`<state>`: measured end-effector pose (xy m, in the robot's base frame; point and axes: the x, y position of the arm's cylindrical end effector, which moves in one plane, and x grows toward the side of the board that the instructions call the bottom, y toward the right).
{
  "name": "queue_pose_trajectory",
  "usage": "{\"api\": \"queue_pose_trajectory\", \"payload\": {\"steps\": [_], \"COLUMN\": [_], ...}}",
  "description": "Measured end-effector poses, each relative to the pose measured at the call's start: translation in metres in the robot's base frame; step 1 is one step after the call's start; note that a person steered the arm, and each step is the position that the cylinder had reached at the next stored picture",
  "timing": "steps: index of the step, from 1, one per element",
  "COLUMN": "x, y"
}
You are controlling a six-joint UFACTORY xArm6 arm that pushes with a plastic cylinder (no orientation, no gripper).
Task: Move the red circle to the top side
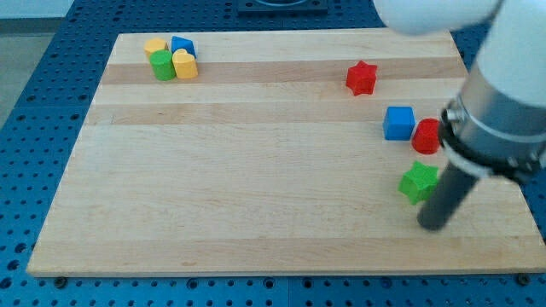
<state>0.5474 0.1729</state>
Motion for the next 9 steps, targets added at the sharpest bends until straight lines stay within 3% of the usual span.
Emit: {"api": "queue_pose_trajectory", "payload": {"steps": [1,2,3,4,5,6,8,9], "x": [-0.104,-0.142,-0.089,0.010,0.060,0.011,-0.064,-0.071], "y": [0.000,0.000,0.000,0.000,0.009,0.051,0.034,0.030]}}
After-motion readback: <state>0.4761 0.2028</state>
